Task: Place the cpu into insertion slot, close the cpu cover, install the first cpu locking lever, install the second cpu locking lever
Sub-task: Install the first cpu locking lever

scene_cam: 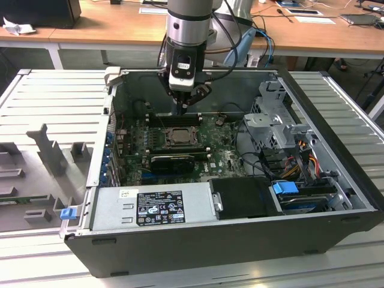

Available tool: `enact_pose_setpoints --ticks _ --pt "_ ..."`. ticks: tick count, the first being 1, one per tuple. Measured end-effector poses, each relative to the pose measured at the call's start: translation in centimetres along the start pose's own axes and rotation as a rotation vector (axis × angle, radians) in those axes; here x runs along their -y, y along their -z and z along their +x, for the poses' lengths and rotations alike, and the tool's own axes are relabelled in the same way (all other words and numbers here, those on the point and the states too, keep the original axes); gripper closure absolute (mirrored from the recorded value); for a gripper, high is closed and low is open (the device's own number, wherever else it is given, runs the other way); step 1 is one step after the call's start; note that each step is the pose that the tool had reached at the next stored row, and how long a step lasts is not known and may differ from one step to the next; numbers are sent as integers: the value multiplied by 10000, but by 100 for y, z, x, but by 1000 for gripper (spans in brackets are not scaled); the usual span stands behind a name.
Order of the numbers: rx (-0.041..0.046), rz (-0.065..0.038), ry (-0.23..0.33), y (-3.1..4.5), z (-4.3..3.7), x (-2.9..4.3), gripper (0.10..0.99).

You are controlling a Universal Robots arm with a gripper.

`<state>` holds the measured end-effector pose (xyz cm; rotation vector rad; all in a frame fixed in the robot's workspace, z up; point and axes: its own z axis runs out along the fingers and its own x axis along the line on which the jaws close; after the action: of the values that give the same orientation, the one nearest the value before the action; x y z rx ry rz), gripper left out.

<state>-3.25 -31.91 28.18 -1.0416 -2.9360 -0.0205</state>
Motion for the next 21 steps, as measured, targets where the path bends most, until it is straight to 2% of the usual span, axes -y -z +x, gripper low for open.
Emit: enact_pose_setpoints --ticks 17,21 --pt "-5 42 1456 0 0 0 980" --pt "-7 61 2066 0 0 0 980"
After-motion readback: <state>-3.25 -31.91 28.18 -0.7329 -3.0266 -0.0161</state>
